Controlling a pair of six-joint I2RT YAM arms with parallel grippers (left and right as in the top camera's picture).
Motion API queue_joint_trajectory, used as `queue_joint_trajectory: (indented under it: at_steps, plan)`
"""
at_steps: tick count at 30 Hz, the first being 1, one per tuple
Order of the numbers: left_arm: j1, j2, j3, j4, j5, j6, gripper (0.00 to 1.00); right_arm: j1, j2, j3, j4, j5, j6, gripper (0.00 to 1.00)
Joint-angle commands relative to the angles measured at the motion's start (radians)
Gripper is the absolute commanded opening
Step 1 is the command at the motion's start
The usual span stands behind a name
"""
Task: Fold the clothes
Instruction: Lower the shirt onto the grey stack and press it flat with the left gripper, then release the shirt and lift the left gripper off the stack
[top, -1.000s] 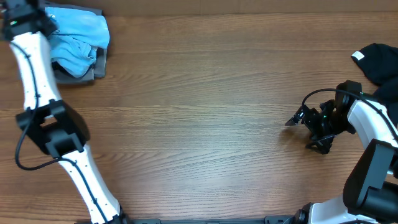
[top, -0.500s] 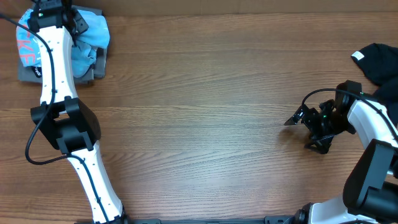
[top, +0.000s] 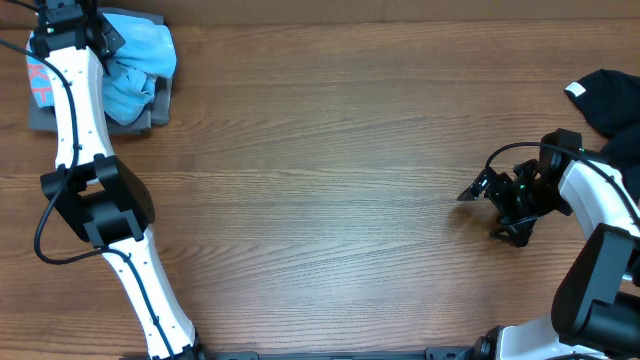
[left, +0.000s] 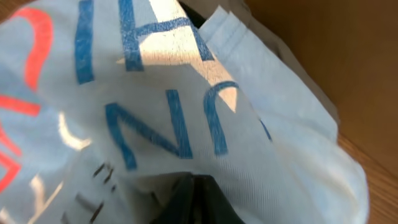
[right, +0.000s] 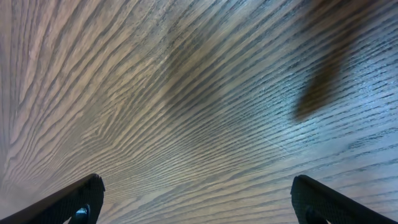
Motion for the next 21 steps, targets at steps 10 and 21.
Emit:
queue_joint_trajectory:
  at_steps: [10,21]
  plan:
    - [0.017,0.135,0.005,0.221,0.034,-0.002,0.11,0.003,0.003,-0.005,-0.029,-0.006,0.024,1.00]
    - [0.020,0.121,0.005,0.382,-0.037,0.079,0.16,0.003,0.003,-0.005,-0.037,-0.006,0.032,1.00]
